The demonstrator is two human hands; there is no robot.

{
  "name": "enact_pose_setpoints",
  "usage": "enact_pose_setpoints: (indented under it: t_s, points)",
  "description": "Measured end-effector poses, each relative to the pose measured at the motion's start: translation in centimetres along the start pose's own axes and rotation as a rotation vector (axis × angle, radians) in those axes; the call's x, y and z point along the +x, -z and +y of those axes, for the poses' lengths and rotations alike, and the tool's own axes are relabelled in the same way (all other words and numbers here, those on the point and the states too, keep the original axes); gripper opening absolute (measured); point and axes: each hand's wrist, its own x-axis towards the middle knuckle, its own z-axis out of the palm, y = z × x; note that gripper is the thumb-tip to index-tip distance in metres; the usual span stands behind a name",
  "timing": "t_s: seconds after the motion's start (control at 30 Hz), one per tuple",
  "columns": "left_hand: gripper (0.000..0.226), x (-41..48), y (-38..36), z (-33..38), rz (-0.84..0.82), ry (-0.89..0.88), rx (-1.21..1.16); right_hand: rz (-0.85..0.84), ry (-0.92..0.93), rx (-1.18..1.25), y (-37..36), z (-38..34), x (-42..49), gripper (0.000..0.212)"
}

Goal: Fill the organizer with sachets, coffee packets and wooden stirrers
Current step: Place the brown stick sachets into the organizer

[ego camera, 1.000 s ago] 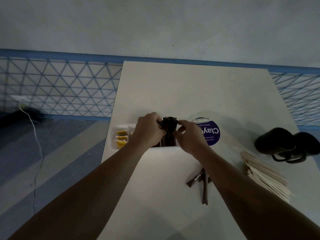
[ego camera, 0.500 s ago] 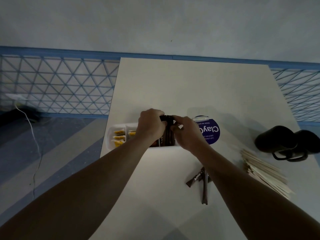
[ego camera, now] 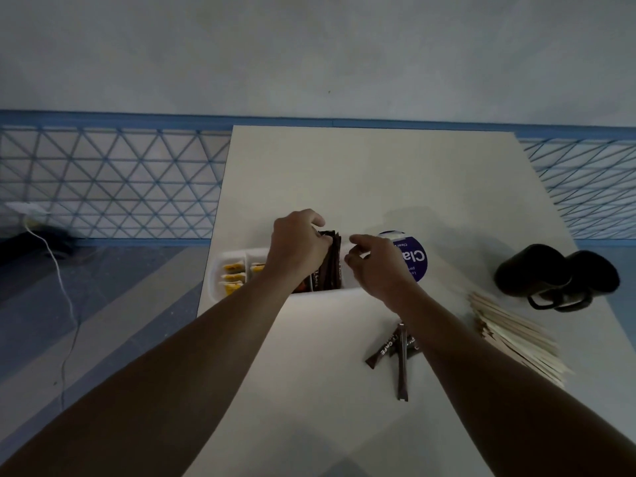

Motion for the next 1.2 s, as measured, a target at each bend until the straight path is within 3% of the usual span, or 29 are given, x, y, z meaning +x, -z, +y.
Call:
enact_pose_setpoints:
  t_s: [0.2, 0.47, 0.77, 0.93, 1.07, 1.2]
  points:
    - [0.019, -1.9, -0.5, 2.3, -0.031, -0.078, -0.046, 0.081, -0.054, 0.059, 2.2, 1.4, -1.9, 0.03]
    - [0.009, -5.5, -3.8, 4.4, -0.239, -0.115, -0.068, 0.211, -0.242, 0.1, 5.1, 6.4, -5.6, 0.008]
    - [0.002, -9.1, -9.1, 3.1, -0.412, -0.089, 0.142, 0.177, -0.588, 0.069, 5.4, 11.1, -9.8, 0.017]
    - [0.037, -10.8, -11.6, 2.0, -0.403, -0.015, 0.339, 0.191, -0.651, 0.132, 4.3, 11.9, -10.4, 0.023]
    - [0.066, -11.6, -13.1, 0.9, -0.419, 0.057, 0.34, 0.206, -0.665, 0.161, 3.6, 11.6, -9.8, 0.029]
    - [0.073, -12.3, -14.0, 0.4, -0.388, 0.1, 0.256, 0.208, -0.628, 0.103, 3.1, 11.2, -9.1, 0.036]
